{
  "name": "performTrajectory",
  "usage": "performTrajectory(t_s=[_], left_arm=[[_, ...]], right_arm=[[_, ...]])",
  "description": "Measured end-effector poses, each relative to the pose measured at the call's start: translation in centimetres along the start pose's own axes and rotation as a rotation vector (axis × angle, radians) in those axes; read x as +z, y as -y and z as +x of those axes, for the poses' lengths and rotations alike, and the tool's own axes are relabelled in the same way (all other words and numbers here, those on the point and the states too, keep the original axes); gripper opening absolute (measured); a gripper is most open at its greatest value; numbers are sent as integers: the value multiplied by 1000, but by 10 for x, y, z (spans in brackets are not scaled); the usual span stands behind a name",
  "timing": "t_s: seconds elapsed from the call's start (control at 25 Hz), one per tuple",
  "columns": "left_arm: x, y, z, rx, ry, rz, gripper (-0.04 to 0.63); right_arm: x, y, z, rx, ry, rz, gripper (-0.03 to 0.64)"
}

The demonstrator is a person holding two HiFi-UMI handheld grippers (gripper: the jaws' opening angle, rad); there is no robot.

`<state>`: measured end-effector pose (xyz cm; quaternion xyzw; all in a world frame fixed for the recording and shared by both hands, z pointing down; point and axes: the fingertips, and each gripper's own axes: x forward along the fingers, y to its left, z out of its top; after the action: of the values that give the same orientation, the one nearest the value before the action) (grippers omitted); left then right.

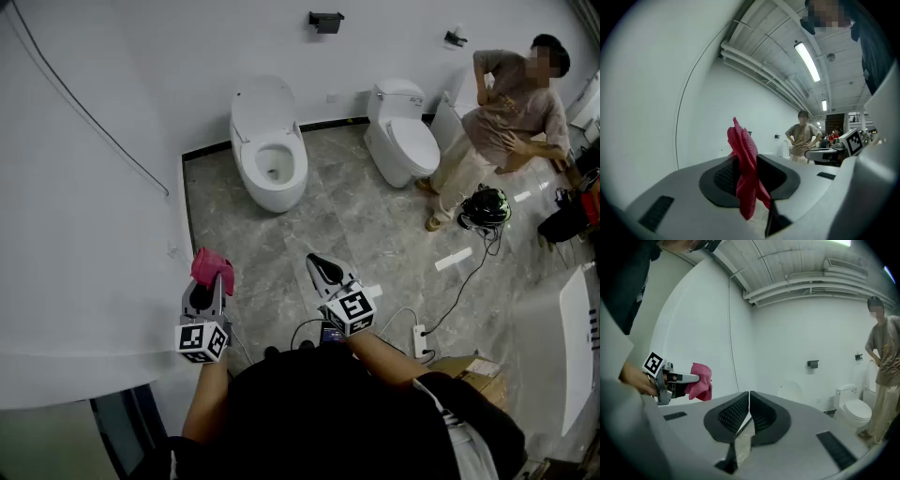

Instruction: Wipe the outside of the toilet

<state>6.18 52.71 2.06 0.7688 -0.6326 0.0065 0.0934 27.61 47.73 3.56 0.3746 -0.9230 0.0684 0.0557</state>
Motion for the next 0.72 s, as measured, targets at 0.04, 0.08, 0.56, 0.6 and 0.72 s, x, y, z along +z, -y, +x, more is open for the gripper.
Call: performTrajectory(t_s=[0.04,0.08,0.56,0.6,0.72], left_arm=[[0,1,-2,2,-2,-3,120],[0,2,-3,4,-3,-5,120],[-8,16,-2,62,-4,-15,120],[-11,16,-2,65,-8,-19,120],[-14,18,-2,77,-11,-26,120]], right_arm=[[-4,1,-1,-6,-6,-1,35],[-6,3,-2,-10,-9,-1,35],[0,28,-17,21,54,16,37],[-4,33,-18,16,59,21,37],[-10,41,-20,29,55,25,37]])
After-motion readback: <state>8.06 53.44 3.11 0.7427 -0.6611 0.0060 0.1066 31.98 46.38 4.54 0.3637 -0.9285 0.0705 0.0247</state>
